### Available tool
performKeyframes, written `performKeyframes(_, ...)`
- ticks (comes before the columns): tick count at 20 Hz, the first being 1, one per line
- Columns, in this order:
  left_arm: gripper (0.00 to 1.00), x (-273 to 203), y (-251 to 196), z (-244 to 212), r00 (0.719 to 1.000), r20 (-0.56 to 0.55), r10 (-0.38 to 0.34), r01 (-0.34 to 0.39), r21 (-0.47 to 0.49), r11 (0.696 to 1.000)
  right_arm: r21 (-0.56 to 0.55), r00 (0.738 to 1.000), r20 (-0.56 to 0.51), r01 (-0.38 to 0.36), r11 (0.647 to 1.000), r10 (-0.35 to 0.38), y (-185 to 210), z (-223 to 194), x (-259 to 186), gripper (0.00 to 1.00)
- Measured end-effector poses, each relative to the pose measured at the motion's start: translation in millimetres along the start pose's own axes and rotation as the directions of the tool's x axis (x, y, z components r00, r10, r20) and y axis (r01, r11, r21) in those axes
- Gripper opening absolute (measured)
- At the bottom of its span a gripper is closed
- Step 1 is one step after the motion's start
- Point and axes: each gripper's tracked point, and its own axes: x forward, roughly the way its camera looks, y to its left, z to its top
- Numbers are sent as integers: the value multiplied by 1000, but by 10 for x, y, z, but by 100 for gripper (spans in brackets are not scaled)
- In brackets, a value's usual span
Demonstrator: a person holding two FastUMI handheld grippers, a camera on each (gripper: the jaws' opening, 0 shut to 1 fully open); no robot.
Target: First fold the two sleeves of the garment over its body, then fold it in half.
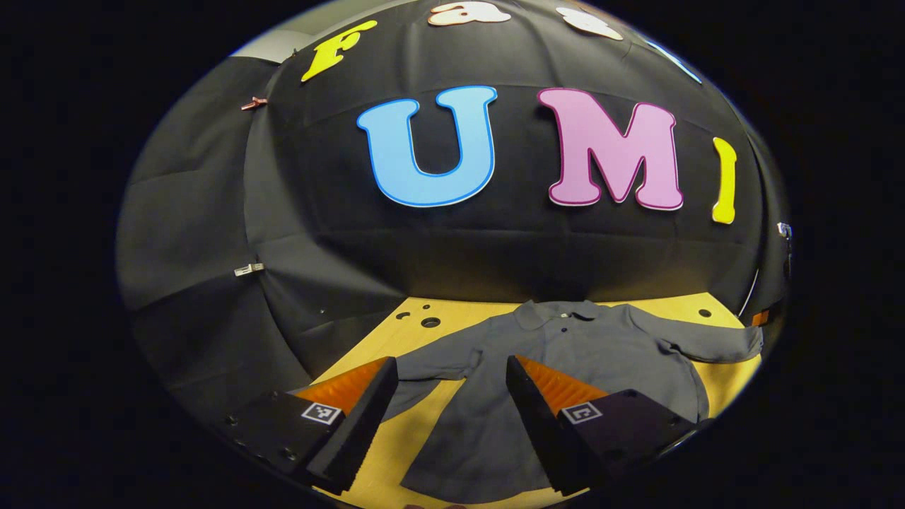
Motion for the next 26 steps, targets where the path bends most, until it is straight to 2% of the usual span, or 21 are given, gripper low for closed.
performKeyframes(6,98,70,-22,-32,1000,-21,9,-8,23,1000,72,990,-117,87,994,-78,-461,-227,443,98)
performKeyframes(13,98,76,-33,-85,998,-56,24,-21,49,999,86,956,-258,169,982,-142,-924,-648,784,98)
performKeyframes(18,98,92,-61,-97,997,-68,27,-22,69,997,156,941,-308,199,967,-144,-1051,-774,944,98)
performKeyframes(21,98,99,-120,-65,998,-63,19,-13,87,996,182,930,-349,189,965,-116,-1025,-898,995,98)
performKeyframes(24,98,109,-198,-2,999,-49,6,-1,100,995,215,934,-344,179,960,-97,-988,-877,987,98)
performKeyframes(26,98,104,-243,10,999,-44,-1,5,100,995,246,932,-354,168,955,-73,-957,-899,1010,95)
